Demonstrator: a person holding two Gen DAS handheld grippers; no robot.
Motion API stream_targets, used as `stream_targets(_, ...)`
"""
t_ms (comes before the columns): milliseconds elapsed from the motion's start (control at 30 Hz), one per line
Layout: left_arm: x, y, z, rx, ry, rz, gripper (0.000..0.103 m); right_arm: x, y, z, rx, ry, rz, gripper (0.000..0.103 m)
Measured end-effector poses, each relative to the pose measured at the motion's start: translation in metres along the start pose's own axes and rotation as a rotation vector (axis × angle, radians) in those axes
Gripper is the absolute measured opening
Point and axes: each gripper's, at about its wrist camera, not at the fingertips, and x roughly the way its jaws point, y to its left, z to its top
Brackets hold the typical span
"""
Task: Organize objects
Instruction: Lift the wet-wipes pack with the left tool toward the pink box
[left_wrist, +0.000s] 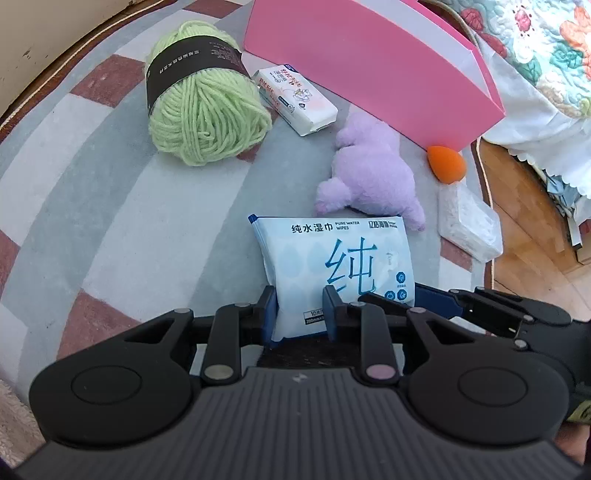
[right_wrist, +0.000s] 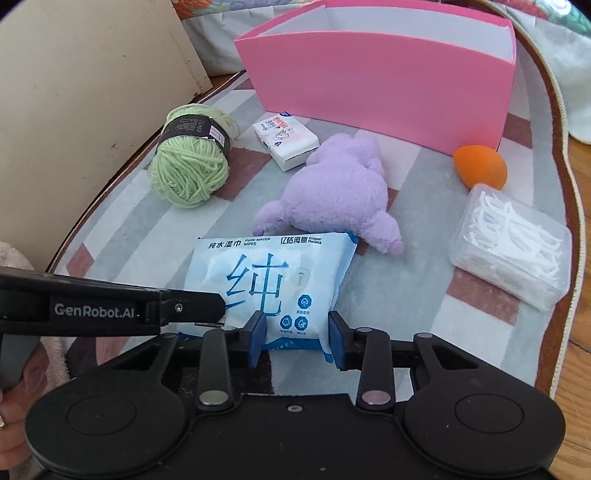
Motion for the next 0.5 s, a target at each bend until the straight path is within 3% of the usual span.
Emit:
stream_targets(233, -0.01, -0.007, 0.002, 0.033, -0.021, -0.004, 0.025, -0.014, 0.023, 0.0, -0.08, -0.055, -0.102, 0.04)
stream_targets(500, -0.034, -0.01, 0.011, 0.043, -0.082, -0.044, 0.025, -0.035, 0.027, 0.009, -0.047, -0.096, -0.1, 0.04)
